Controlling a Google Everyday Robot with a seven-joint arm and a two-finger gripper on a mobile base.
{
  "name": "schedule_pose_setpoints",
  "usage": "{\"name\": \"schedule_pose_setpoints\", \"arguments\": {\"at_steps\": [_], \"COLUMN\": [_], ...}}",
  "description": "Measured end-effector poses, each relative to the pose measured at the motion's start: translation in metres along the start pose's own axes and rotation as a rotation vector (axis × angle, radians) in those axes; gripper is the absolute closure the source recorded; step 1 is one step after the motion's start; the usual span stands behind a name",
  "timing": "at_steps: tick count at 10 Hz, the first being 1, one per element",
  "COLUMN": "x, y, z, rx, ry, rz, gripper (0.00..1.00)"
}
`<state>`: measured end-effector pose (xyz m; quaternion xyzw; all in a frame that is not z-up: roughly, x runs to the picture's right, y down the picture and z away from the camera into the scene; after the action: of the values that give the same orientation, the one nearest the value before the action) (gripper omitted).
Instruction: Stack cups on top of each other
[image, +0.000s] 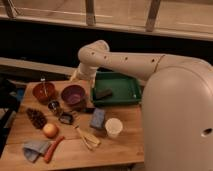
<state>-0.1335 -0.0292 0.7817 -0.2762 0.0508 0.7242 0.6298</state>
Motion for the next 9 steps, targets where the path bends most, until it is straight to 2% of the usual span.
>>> {"name": "schedule_pose_setpoints", "arguments": {"at_steps": [2,4,6,9], "x": [0.019,0.035,0.047,0.065], "y": [0.038,0.065,0.085,0.092], "z": [0.024,0.046,0.063,0.087], "rx": [-0.011,-0.034,-0.062,-0.097], "ry": [0.045,0.096,0.139,0.216], "rz": [-0.054,-0.094,-0.114,-0.108], "gripper": [0.26,0.26,0.26,0.26]}}
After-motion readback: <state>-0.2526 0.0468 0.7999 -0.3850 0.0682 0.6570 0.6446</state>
